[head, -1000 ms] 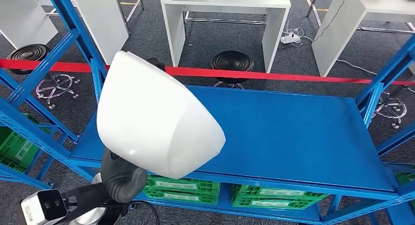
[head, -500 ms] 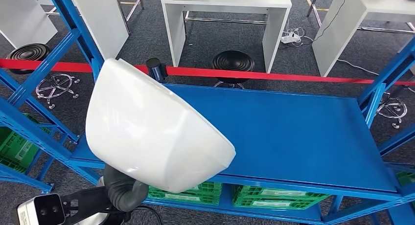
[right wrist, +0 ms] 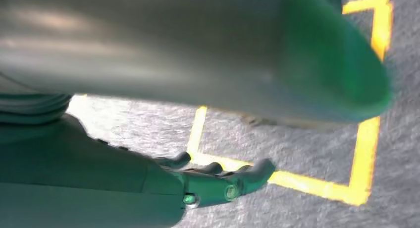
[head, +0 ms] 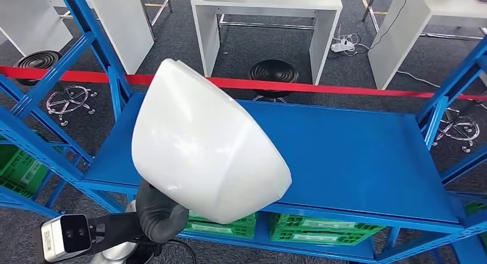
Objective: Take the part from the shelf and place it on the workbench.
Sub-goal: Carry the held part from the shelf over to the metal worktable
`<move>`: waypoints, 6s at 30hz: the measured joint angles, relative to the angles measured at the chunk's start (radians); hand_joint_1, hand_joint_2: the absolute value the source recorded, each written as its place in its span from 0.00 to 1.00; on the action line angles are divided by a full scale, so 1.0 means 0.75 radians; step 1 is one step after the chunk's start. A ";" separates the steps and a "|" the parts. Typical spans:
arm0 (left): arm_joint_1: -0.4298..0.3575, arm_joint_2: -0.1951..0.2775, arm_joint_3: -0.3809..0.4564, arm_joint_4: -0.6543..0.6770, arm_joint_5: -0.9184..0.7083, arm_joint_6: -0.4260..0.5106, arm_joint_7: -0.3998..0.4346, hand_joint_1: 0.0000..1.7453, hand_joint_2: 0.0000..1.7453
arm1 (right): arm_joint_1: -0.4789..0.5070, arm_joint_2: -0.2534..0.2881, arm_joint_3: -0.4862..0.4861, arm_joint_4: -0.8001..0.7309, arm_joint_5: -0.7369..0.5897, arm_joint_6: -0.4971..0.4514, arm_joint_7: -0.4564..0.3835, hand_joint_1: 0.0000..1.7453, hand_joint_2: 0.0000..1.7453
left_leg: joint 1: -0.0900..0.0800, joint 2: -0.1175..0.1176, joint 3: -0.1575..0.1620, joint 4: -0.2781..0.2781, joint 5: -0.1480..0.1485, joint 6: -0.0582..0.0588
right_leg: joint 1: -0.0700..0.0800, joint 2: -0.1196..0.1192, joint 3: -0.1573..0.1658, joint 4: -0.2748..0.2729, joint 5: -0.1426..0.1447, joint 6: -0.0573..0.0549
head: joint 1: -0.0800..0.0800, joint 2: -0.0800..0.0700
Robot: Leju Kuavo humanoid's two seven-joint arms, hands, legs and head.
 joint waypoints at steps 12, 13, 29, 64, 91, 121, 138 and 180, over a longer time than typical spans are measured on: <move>-0.048 0.033 -0.014 0.113 0.045 -0.008 -0.033 1.00 1.00 | 0.001 -0.013 0.012 0.000 -0.002 0.009 -0.031 0.00 0.00 | -0.007 -0.004 0.071 0.132 -0.156 -0.003 | 0.024 -0.008 -0.128 -0.005 0.106 -0.065 | -0.024 0.000; -0.056 0.033 -0.014 0.119 0.047 -0.009 -0.034 1.00 1.00 | 0.001 -0.014 0.012 0.000 -0.004 0.010 -0.033 0.00 0.00 | -0.013 -0.004 0.123 0.051 -0.142 0.005 | 0.024 -0.007 -0.133 -0.006 0.115 -0.059 | -0.023 0.000; -0.114 -0.008 -0.017 0.169 0.053 -0.087 -0.039 1.00 1.00 | -0.010 -0.035 -0.014 0.000 -0.105 0.036 -0.105 0.00 0.00 | -0.016 0.014 -0.036 -0.005 0.028 0.031 | 0.012 -0.011 0.029 0.021 -0.022 0.000 | -0.003 0.000; -0.185 0.000 -0.107 0.233 0.022 -0.045 0.016 1.00 1.00 | -0.002 -0.023 -0.137 0.001 -0.203 0.103 -0.062 0.00 0.00 | -0.029 0.010 -0.023 -0.010 0.003 0.048 | 0.019 -0.015 0.045 -0.044 -0.021 -0.030 | -0.002 0.000; -0.195 0.019 -0.126 0.250 0.027 -0.030 0.026 1.00 1.00 | -0.001 -0.019 -0.137 0.001 -0.194 0.123 -0.050 0.00 0.00 | 0.011 -0.062 -0.057 -0.069 0.108 0.023 | -0.011 -0.009 -0.059 0.148 -0.097 0.031 | 0.002 0.000; -0.167 0.029 -0.138 0.217 0.005 -0.028 0.024 1.00 1.00 | 0.012 -0.015 -0.135 0.007 -0.157 0.161 -0.070 0.00 0.00 | -0.025 -0.091 0.010 -0.011 -0.009 0.069 | 0.019 -0.019 -0.157 0.291 -0.111 -0.008 | -0.010 0.000; -0.157 0.061 -0.125 0.188 -0.074 -0.039 0.037 1.00 1.00 | 0.014 -0.022 -0.125 0.007 -0.135 0.172 -0.078 0.00 0.00 | -0.008 0.047 -0.067 0.153 -0.055 -0.024 | 0.003 -0.143 -0.020 0.000 0.007 -0.052 | -0.037 0.000; -0.168 0.068 -0.078 0.185 -0.191 -0.051 0.042 1.00 1.00 | 0.013 -0.097 -0.071 0.007 -0.066 0.199 0.007 0.00 0.00 | -0.016 -0.055 0.010 -0.008 -0.017 0.068 | 0.013 -0.027 -0.168 0.342 -0.162 -0.001 | -0.016 0.000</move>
